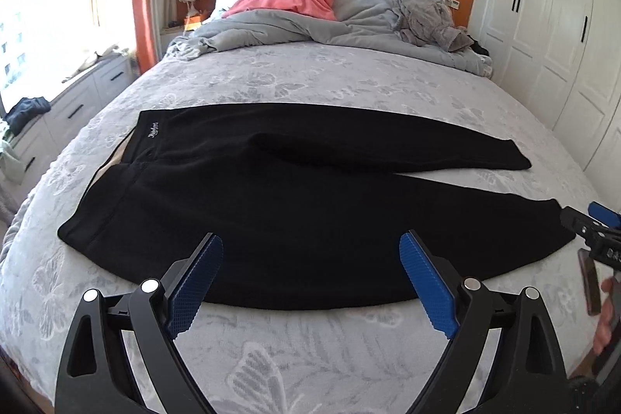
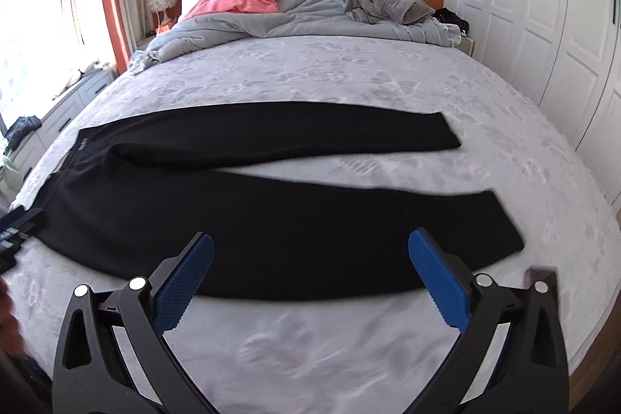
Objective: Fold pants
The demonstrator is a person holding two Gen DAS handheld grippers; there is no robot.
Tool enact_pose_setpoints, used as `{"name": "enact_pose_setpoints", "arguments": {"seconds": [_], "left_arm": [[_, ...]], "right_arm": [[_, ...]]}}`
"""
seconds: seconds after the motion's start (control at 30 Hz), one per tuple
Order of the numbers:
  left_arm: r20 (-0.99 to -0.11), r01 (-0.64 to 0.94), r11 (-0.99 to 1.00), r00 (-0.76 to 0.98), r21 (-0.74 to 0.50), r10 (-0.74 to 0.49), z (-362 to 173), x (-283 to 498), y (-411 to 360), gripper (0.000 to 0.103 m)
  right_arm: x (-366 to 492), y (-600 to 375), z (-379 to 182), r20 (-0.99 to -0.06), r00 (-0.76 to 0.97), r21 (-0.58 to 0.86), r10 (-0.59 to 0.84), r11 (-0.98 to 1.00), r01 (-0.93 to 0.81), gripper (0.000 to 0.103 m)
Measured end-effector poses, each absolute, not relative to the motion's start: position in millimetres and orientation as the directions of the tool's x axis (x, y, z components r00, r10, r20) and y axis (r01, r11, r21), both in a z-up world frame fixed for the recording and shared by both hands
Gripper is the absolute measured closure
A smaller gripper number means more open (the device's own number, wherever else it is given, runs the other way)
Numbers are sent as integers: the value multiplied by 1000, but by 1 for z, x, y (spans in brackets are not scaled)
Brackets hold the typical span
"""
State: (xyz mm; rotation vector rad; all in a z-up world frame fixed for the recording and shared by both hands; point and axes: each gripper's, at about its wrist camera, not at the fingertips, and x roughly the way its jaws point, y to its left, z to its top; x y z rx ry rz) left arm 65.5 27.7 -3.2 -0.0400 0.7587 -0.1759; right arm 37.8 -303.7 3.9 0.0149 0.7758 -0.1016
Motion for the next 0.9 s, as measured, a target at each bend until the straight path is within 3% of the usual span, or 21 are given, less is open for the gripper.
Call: {"name": "enact_pose_setpoints", "arguments": {"seconds": [0.17,0.27,0.5,0.73,0.8,0.83,0.87,0.9], "left_arm": [[-705,47,998,706,-42,-63,11,152,90,11],[-765,-47,999,643,-10,23,-1,228,137,11],[-879,-298,951,472,-83,72,-61,383,248,12],[-924,-440,894,370,-84,96,-127,448,279,12],[-895,-400,915,424,-50,137,-124,452,271,23],[-891,-376,926,431,-33,143,-122,453,267,37],[-888,-366,930,438,-37,137,-120,453,265,53],[-883,-372,927,448,-40,141,-116,451,264,72]], "right_arm": [[132,-412,-23,-769,628,-25,-120,987,159,5],[190,-462,-44,-784,603,-22,-149,977,213,5],[300,-539,-91,-815,570,110,-110,935,339,5],[361,-559,-134,-841,511,62,-177,907,416,5],[368,-554,-139,-834,510,16,-213,913,408,5],[368,-549,-137,-817,533,3,-221,922,388,10],[368,-546,-136,-809,547,4,-216,928,371,20],[366,-542,-134,-803,554,-11,-219,935,354,50]]}}
